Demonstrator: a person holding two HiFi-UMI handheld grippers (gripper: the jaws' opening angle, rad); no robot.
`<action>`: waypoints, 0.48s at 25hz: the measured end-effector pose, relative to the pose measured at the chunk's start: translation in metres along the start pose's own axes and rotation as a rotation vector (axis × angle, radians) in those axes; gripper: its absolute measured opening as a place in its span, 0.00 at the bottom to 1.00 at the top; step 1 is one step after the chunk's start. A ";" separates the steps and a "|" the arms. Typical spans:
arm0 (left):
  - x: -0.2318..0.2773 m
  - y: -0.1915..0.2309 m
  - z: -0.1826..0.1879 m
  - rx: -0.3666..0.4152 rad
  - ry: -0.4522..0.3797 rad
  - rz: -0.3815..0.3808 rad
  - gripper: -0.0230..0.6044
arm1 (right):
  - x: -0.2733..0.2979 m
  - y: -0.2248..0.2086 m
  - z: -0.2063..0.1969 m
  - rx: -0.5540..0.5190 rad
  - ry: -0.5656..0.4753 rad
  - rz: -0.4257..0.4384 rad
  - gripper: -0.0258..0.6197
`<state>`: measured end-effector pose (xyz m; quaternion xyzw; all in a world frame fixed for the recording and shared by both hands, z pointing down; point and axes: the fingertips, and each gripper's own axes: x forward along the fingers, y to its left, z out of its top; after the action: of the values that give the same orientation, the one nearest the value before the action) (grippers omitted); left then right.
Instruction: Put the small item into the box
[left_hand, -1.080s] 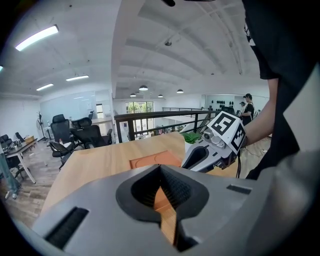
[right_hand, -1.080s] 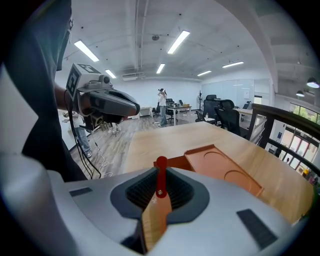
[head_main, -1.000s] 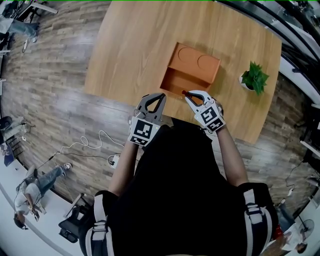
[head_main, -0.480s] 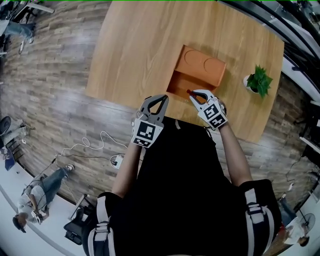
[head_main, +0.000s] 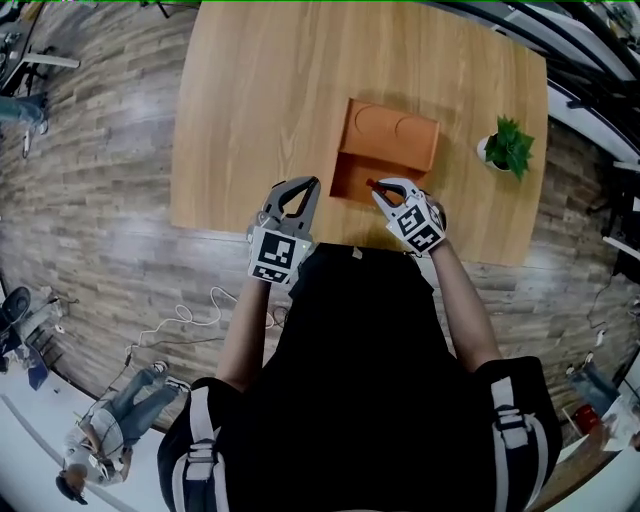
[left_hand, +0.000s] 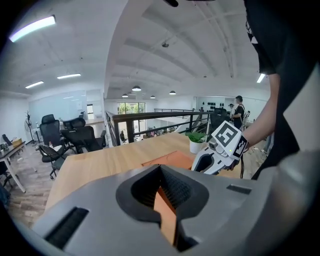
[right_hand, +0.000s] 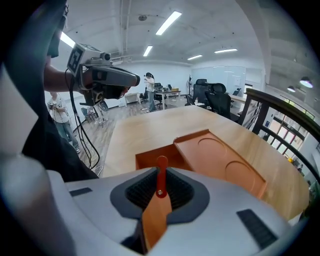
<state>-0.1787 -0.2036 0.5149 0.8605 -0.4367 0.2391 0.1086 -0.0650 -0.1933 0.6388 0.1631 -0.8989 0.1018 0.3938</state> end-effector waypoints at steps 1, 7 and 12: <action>0.004 0.002 0.002 0.009 -0.003 -0.009 0.07 | 0.002 -0.002 -0.001 0.003 0.003 -0.009 0.14; 0.015 -0.003 0.017 0.055 -0.032 -0.075 0.07 | 0.012 -0.006 -0.015 0.016 0.039 -0.051 0.14; 0.020 -0.005 0.018 0.082 -0.042 -0.107 0.07 | 0.022 -0.006 -0.033 0.009 0.083 -0.061 0.14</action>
<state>-0.1591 -0.2218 0.5099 0.8910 -0.3822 0.2328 0.0767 -0.0551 -0.1931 0.6776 0.1880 -0.8758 0.1004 0.4330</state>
